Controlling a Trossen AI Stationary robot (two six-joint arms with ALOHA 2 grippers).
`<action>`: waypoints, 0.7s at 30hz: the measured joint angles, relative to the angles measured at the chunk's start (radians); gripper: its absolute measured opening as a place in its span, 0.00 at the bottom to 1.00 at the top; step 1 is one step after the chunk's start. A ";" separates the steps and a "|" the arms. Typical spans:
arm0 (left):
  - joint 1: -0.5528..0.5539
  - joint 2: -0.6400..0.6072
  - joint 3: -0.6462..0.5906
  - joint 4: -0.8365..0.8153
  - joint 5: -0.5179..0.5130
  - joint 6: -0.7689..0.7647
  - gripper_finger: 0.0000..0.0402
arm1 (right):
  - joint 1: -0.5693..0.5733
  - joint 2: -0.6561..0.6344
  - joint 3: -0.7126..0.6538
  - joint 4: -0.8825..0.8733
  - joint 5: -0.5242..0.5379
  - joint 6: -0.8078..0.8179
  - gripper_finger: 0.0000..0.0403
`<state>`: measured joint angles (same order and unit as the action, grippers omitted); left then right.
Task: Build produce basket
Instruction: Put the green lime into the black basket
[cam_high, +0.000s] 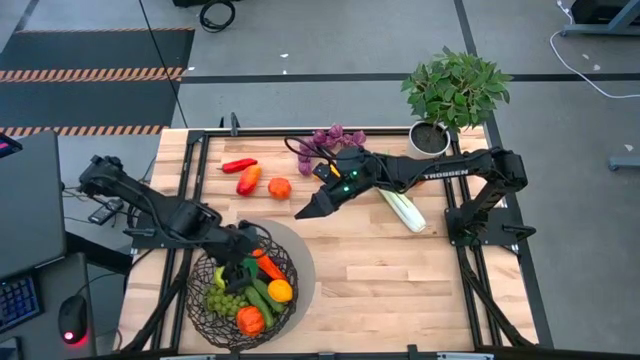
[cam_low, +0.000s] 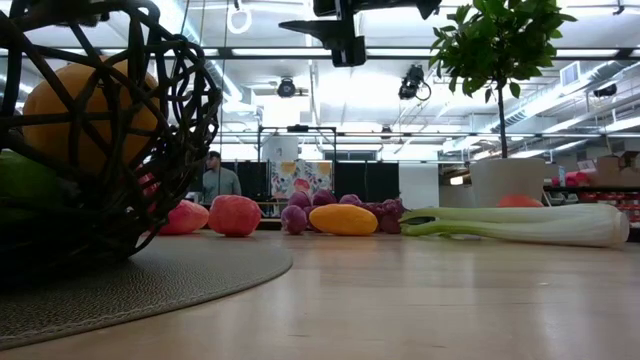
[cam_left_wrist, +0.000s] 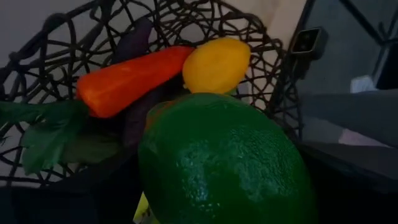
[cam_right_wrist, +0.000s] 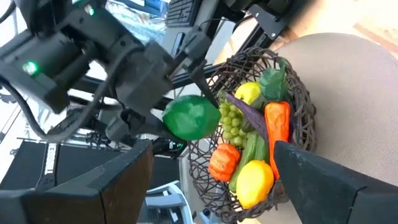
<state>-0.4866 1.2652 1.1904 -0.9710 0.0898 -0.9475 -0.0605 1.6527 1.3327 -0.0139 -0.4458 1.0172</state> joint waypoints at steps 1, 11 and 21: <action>-0.001 0.007 0.000 0.000 0.000 0.002 0.89 | 0.000 0.000 0.000 0.000 0.001 0.000 0.84; 0.066 0.039 0.000 0.062 -0.090 -0.005 0.89 | 0.085 -0.001 0.000 -0.023 0.099 0.000 0.84; 0.149 0.038 0.000 0.151 -0.097 0.002 0.89 | 0.179 0.013 0.003 -0.011 0.363 -0.021 0.84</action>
<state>-0.3380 1.3037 1.1904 -0.8201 -0.0069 -0.9453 0.1187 1.6660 1.3358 -0.0248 -0.0827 0.9965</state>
